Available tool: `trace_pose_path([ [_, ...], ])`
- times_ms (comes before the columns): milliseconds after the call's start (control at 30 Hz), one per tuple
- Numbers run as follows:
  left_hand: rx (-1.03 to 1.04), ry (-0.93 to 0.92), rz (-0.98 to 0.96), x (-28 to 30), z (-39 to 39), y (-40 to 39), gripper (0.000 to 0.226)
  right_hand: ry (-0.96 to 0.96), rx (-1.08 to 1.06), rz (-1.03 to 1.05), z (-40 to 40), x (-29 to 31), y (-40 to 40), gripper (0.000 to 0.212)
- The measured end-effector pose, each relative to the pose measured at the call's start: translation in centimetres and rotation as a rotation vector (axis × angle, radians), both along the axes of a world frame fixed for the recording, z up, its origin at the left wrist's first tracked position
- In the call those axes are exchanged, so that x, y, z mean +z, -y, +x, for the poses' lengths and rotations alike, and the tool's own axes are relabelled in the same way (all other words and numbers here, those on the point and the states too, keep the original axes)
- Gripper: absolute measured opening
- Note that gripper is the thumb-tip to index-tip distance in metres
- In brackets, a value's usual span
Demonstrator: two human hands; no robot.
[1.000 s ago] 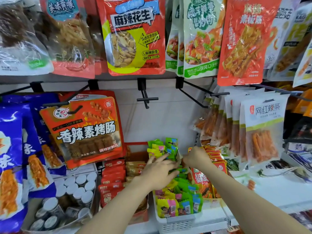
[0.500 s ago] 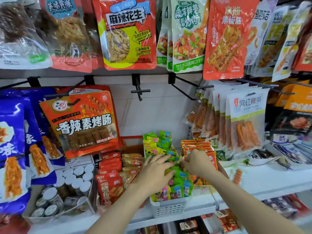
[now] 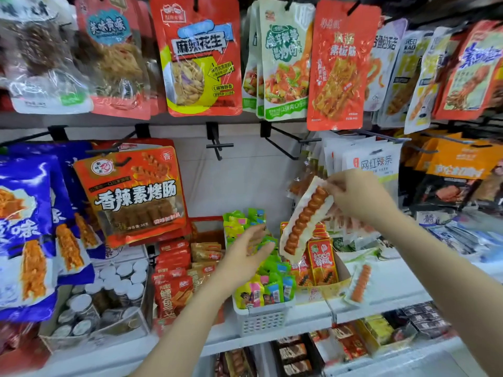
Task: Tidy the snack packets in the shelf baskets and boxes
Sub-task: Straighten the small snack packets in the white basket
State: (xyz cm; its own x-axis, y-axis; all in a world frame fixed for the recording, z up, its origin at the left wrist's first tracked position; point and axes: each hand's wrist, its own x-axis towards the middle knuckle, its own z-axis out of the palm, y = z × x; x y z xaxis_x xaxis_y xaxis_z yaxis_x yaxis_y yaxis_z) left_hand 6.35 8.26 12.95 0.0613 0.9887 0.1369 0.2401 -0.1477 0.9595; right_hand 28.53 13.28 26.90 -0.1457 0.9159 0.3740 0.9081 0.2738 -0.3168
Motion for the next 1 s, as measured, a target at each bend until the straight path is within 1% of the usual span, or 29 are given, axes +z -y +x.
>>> trace_pose_path([
  [100, -0.083, 0.319, -0.195, 0.5, 0.8, 1.4, 0.036, -0.047, 0.012, -0.080, 0.5, 0.4, 0.0, 0.025],
  [133, -0.116, 0.375, -0.232, 0.5, 0.9, 1.8, 0.034, -0.082, 0.016, -0.103, 0.6, 0.4, 0.1, 0.024],
  [200, -0.146, 0.374, -0.230, 0.1, 1.0, 2.5, 0.027, -0.179, 0.036, -0.148, 0.7, 0.1, 0.2, 0.022],
  [267, -0.134, 0.368, -0.197, -0.1, 1.0, 3.2, 0.020, -0.285, 0.051, -0.194, 0.9, -0.2, 0.2, 0.019],
  [367, -0.131, 0.417, -0.198, -0.1, 1.0, 4.0, 0.017, -0.289, 0.038, -0.171, 1.2, -0.6, 0.0, 0.017],
  [433, -0.147, 0.477, -0.211, 0.0, 0.8, 4.4, 0.018, -0.283, 0.036, -0.176, 1.3, -0.8, 0.0, 0.021],
  [600, -0.199, 0.605, -0.267, 0.8, 0.2, 5.1, 0.024, -0.389, 0.068, -0.261, 1.7, -1.0, 0.3, 0.022],
  [733, -0.230, 0.732, -0.346, 0.7, -0.1, 5.6, 0.039, -0.499, 0.114, -0.333, 1.8, -1.6, 0.6, 0.020],
  [800, -0.274, 0.846, -0.397, 0.5, 0.0, 5.9, 0.047, -0.560, 0.139, -0.376, 1.7, -1.7, 0.8, 0.019],
  [833, -0.304, 0.925, -0.430, 0.5, 0.1, 6.1, 0.049, -0.614, 0.163, -0.404, 1.6, -1.7, 1.0, 0.019],
  [933, -0.336, 1.188, -0.504, 0.9, 0.4, 6.3, 0.051, -0.884, 0.322, -0.492, 0.9, -1.6, 1.5, 0.021],
  [967, -0.302, 1.226, -0.508, 1.1, 0.6, 6.2, 0.051, -0.954, 0.377, -0.516, 0.7, -1.6, 1.6, 0.022],
  [1000, -0.258, 1.217, -0.500, 1.1, 0.8, 6.1, 0.048, -1.004, 0.424, -0.546, 0.5, -1.7, 1.6, 0.022],
])
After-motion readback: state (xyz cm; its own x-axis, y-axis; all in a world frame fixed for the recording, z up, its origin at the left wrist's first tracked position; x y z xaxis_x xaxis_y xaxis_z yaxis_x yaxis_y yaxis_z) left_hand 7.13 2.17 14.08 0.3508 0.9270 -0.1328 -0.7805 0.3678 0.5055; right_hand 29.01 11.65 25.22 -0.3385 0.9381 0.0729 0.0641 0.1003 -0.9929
